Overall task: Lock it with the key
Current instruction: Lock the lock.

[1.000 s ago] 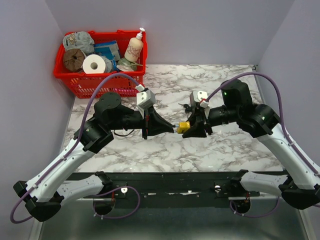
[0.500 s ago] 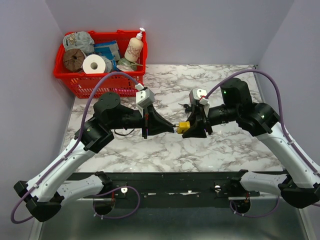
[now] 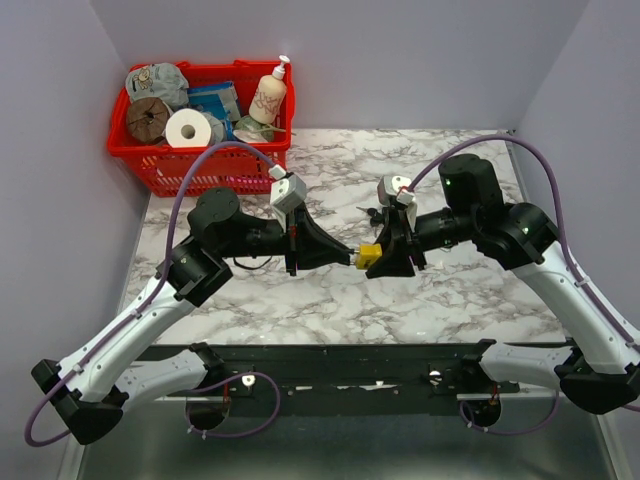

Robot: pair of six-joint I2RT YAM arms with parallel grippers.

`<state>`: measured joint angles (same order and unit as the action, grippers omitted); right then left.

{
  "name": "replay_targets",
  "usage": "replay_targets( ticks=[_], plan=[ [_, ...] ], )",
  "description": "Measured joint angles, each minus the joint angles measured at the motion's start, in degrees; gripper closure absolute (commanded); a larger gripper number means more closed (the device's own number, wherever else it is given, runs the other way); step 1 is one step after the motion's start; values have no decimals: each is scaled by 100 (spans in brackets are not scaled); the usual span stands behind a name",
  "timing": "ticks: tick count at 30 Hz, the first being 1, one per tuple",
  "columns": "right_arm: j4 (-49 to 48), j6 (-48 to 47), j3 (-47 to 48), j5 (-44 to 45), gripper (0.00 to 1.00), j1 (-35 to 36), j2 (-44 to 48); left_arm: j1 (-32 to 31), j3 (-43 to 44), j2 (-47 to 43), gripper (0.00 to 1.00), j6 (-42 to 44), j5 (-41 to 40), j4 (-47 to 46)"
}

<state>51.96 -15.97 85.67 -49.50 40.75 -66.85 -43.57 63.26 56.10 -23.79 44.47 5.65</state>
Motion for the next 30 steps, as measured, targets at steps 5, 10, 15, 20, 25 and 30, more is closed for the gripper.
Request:
replay_targets(
  ticks=[5,10,15,20,25,30],
  plan=[
    [63,173,2,0,99,0,0,-4,-120,-7,100,-37,24,-186],
    [22,452,9,-118,99,2,-35,-13,-192,-33,100,33,39,-361],
    [-63,577,22,-267,99,20,-129,-70,-201,-22,100,122,31,-382],
    [-164,726,22,-267,99,20,-127,-72,-225,-22,100,-42,17,-509],
    [-170,870,55,-264,99,17,-129,-138,-424,-79,100,-258,-90,-831],
    [-168,916,127,-267,99,15,-151,-214,-544,-153,100,-396,-229,-1095]
  ],
)
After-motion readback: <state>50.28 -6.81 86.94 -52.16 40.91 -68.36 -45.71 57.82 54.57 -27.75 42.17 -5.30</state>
